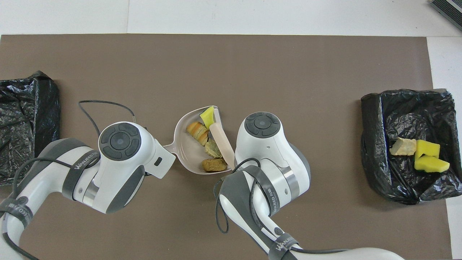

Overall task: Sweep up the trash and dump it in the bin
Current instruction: 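Sweep the remaining crusts into the dustpan with the right gripper's brush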

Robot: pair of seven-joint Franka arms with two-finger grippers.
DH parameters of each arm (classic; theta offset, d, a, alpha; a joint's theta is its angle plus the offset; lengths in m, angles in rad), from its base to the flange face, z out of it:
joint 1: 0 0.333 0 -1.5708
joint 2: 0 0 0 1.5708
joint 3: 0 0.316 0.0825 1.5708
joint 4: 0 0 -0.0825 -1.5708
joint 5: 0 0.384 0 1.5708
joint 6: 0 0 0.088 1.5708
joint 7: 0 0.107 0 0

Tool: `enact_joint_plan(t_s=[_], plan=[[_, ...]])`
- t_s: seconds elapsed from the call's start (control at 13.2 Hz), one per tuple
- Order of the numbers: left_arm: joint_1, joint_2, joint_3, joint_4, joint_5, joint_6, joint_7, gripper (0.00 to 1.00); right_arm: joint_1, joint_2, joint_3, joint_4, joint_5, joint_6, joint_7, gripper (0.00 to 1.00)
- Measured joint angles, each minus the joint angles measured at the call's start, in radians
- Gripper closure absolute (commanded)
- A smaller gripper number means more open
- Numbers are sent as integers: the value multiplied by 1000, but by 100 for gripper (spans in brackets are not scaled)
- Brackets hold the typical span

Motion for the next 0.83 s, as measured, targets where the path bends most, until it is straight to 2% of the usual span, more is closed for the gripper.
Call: enact_joint_plan(t_s=[0.38,0.61,0.83], plan=[[4,-13,4,-41,-16,52,13,100,-6,-46,-2,10,4,-58,63,100],[20,-22,7,-65,-53,96,34,100,-8,-111,-6,13,4,-164,140,100],[47,-22,8,-69,-90,114,73,100,-6,-179,-6,11,-2,-331,261,100]])
